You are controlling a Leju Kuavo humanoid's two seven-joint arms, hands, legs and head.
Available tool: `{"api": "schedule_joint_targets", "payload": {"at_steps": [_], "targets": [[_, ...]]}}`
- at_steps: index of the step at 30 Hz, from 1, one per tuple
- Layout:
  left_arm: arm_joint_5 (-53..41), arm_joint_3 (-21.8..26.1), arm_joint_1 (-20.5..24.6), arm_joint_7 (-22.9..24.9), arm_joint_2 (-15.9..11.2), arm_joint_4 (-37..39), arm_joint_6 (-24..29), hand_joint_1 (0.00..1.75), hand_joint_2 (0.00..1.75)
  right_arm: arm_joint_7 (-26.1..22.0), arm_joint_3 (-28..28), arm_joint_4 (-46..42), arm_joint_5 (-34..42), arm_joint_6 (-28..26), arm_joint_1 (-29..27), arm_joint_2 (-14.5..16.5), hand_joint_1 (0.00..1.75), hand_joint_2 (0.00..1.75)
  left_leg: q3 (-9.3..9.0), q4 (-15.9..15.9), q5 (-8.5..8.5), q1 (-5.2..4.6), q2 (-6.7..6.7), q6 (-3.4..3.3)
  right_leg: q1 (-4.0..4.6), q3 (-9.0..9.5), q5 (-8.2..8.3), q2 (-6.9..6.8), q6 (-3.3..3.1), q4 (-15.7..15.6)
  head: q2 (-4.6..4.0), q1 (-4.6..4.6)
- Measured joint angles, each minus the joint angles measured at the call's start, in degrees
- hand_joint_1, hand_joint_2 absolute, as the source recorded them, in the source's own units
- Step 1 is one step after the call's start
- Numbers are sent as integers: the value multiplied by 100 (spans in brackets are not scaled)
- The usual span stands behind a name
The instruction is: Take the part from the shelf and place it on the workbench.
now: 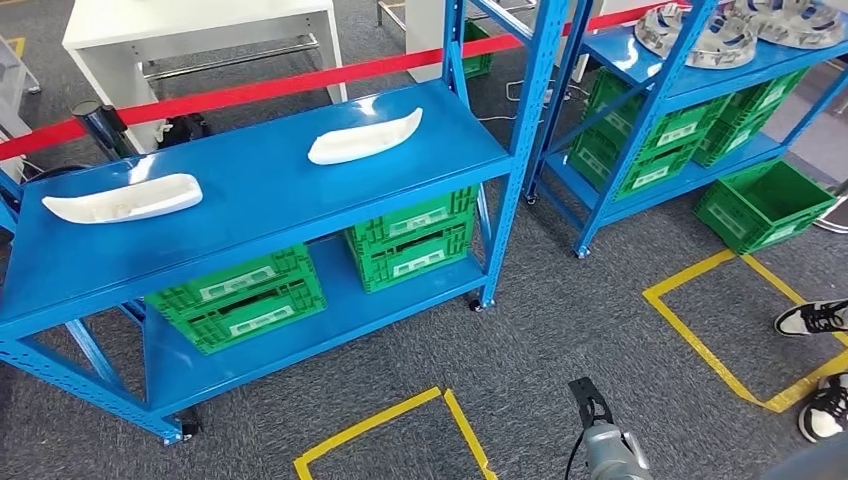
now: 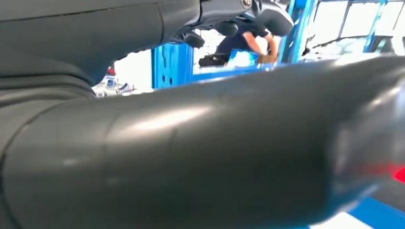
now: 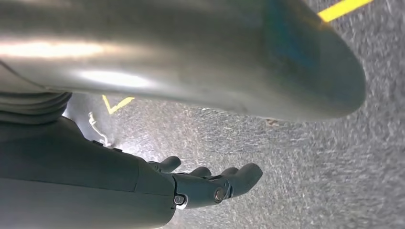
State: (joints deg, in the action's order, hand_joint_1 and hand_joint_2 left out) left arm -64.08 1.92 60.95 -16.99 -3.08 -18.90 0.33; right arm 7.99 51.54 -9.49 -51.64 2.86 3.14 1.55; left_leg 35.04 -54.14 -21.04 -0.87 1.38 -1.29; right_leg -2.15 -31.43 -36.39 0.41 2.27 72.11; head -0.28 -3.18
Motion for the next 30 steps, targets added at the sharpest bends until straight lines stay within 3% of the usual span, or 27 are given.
{"api": "schedule_joint_targets", "payload": {"at_steps": [2, 3, 4, 6, 7, 8, 10, 11, 13, 15, 17, 18, 19, 21, 23, 27, 28, 30], "targets": [[30, -43, -60, 2, 2, -1, -10, 0, 0, 36, -13, 0, -48, 29, -3, 2, 0, 0, -232, -7, -195, -29, 37, -24, 61, -385, -447, -3, -17, 53, 0, -15], [54, -60, -79, 1, 8, -1, -20, 0, 0, 54, -16, 0, -70, 37, -6, 3, 0, 0, -362, -11, -299, -41, 52, -29, 85, -490, -481, -3, -36, -117, 0, -16], [83, -75, -91, -3, 17, 0, -31, 0, 0, 74, -21, 0, -96, 39, -9, 3, 0, 0, -489, -17, -404, -50, 62, -29, 103, -545, -295, -2, -60, -394, 0, -16], [150, -119, -110, -15, 40, 15, -49, 0, 0, 87, -40, 2, -135, 40, -28, 2, 0, 0, -686, -52, -606, -73, 88, -8, 125, -587, 566, -7, -109, -1066, 0, -9], [180, -150, -123, -27, 48, 21, -51, 0, 0, 85, -51, 3, -145, 43, -34, 0, 0, 0, -744, -73, -717, -87, 107, 11, 133, -578, 917, -11, -139, -1292, 0, 5], [209, -176, -137, -41, 50, 20, -51, 0, 0, 79, -62, 3, -153, 46, -38, -4, 0, 0, -808, -122, -798, -100, 125, 33, 133, -563, 1129, -11, -167, -1425, 0, 23], [299, -214, -149, -116, 48, -3, -56, 0, 0, 78, -79, 1, -179, 53, -23, -13, 0, 0, -878, -250, -888, -111, 131, 76, 122, -445, 1165, -17, -243, -1443, 0, 33], [363, -224, -154, -176, 43, -14, -65, 0, 0, 83, -89, 0, -197, 54, -15, -21, 0, 0, -854, -411, -877, -107, 100, 108, 111, -383, 1181, -24, -285, -1440, 0, 37], [519, -242, -185, -339, 38, -18, -153, 0, 0, 111, -112, 0, -227, 55, 1, -35, 0, 0, -517, -979, -945, -77, 5, 193, 100, -270, 1168, -39, -365, -1425, 0, 47], [688, -250, -275, -521, 39, -7, -352, 0, 0, 172, -122, 0, -238, 55, -2, -41, 0, 0, -11, -1636, -1248, -18, -66, 275, 92, -202, 1102, -40, -391, -1427, 0, 61], [901, -255, -390, -771, 41, 1, -699, 0, 0, 263, -123, 0, -236, 54, -15, -41, 0, 0, 325, -1850, -1490, 35, -86, 315, 82, -131, 1016, -32, -380, -1426, 0, 64], [1027, -262, -432, -939, 43, -1, -924, 0, 0, 299, -123, 0, -236, 54, -18, -40, 0, 0, 368, -1697, -1403, 51, -93, 318, 79, -83, 968, -27, -372, -1425, 0, 63], [1149, -273, -459, -1117, 45, -11, -1153, 0, 0, 331, -123, 0, -236, 55, -17, -38, 0, 0, 334, -1393, -1170, 59, -98, 311, 77, -27, 919, -24, -361, -1425, 0, 64], [1341, -319, -478, -1381, 56, -45, -1494, 0, 0, 350, -123, 1, -237, 60, -10, -25, 0, 0, 170, -623, -511, 49, -111, 267, 78, 71, 826, -20, -326, -1431, 0, 65], [1492, -381, -484, -1456, 82, -92, -1679, 0, 0, 310, -123, 2, -232, 68, -1, -6, 0, 0, 83, -247, -190, 11, -115, 209, 77, 112, 760, -16, -265, -1445, 0, 75], [1728, -603, -446, -1358, 185, -267, -1788, 0, 0, 106, -122, 2, -233, 70, 33, 36, 0, 0, -7, -197, -175, 13, -93, 94, 82, 115, 615, -19, -133, -1371, 0, 83], [1762, -686, -407, -1305, 228, -302, -1791, 0, 0, 62, -121, 2, -244, 70, 50, 39, 0, 0, -41, -173, -186, 28, -92, 61, 88, 13, 505, -20, -116, -1158, 0, 80], [1816, -864, -345, -1216, 309, -340, -1797, 0, 0, -3, -121, 3, -268, 72, 76, 48, 0, 0, -78, -171, -233, 27, -86, -2, 97, -438, 201, -19, -105, -373, 0, 76]]}}
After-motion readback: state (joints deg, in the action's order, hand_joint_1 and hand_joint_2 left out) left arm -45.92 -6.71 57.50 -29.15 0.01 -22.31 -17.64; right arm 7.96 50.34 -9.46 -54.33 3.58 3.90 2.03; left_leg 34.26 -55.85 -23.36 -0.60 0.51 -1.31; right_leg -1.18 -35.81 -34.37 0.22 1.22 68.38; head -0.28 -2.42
